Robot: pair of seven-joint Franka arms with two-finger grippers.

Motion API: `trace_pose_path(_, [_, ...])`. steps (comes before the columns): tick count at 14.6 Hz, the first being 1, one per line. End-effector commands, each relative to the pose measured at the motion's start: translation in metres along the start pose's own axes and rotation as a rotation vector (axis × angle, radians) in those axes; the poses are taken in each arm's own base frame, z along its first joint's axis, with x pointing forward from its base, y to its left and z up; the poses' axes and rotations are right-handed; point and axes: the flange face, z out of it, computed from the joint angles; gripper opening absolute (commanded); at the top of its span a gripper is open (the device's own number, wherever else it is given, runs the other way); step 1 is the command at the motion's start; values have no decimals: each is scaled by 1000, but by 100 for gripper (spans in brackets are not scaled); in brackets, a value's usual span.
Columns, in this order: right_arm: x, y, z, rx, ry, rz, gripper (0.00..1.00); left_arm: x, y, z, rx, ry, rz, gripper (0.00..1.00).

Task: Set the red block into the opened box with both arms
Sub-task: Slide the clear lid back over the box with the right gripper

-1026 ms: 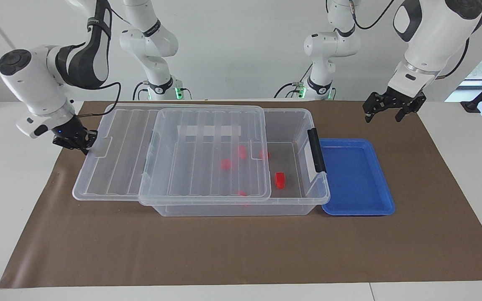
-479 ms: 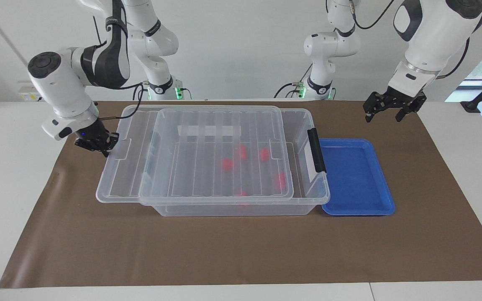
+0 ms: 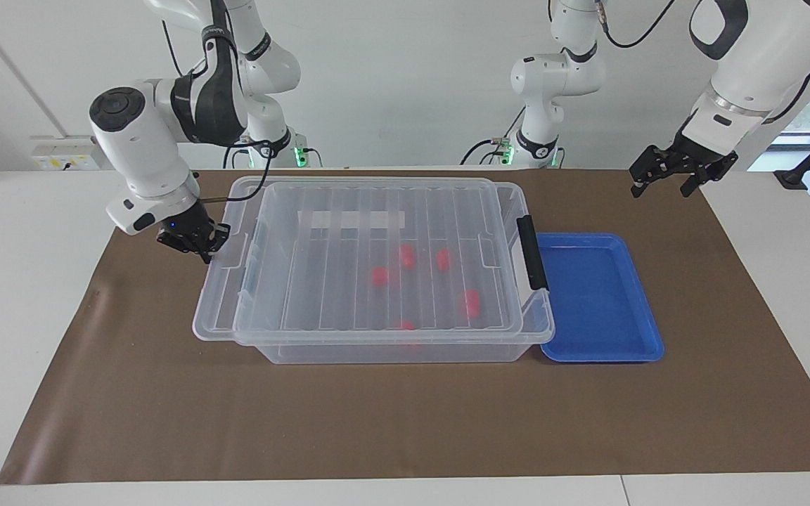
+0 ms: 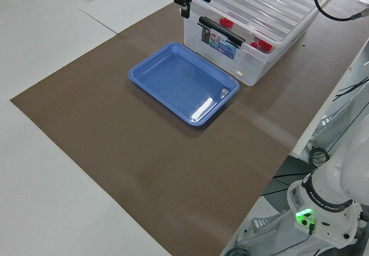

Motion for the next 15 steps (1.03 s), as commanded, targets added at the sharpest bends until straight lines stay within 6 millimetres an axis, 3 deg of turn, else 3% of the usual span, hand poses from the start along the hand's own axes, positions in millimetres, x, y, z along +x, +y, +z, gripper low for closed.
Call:
trace_pose_path(1, [-8, -6, -1, 13, 6, 28, 0, 1, 4, -4, -19, -21, 20, 100])
trace_pose_path(8, [-9, -32, -2, 13, 4, 47, 0, -11, 7, -3, -19, -36, 36, 100])
trace_pose_path(15, [-10, -32, -3, 13, 3, 51, 0, -9, 1, -4, -12, -19, 82, 100])
